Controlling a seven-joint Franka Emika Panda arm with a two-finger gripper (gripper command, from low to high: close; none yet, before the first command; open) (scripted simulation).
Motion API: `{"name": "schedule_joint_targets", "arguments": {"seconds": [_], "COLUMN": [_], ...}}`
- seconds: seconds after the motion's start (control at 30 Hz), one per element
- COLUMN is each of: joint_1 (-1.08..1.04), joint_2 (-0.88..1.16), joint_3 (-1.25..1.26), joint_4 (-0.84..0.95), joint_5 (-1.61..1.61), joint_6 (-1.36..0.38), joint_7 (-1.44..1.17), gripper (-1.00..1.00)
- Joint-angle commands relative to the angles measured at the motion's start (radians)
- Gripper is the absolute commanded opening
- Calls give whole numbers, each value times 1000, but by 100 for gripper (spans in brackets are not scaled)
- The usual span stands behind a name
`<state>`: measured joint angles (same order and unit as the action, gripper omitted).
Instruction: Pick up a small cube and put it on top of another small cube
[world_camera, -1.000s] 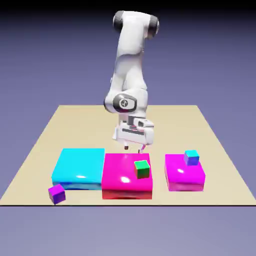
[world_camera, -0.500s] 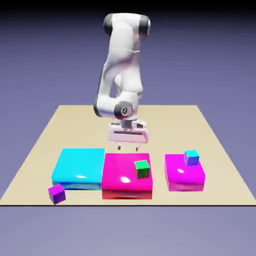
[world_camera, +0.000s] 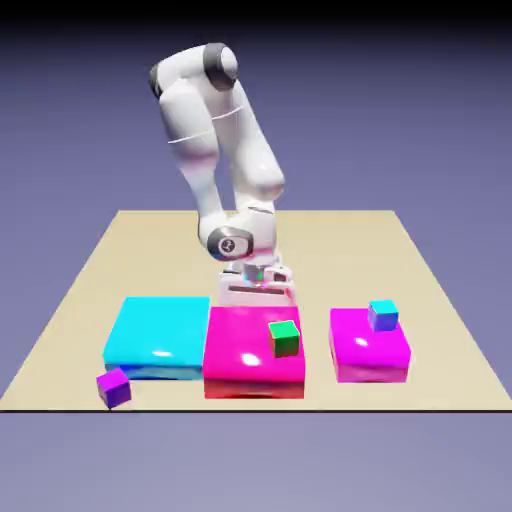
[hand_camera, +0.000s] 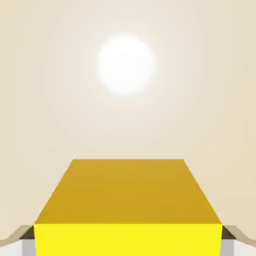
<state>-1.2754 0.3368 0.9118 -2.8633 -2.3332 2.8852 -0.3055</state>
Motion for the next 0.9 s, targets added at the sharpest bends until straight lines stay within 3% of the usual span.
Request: {"name": "schedule_joint_targets", "arguments": {"seconds": [0.0, 0.4, 0.87], "joint_1": [5, 61, -190], "joint_2": [-32, -409, -295], "joint_3": [11, 142, -329], "joint_4": [2, 26, -7], "joint_5": [-21, -280, -277], "joint_6": [30, 385, 459], "joint_7": [43, 564, 813], "gripper": [-100, -100, -100]}}
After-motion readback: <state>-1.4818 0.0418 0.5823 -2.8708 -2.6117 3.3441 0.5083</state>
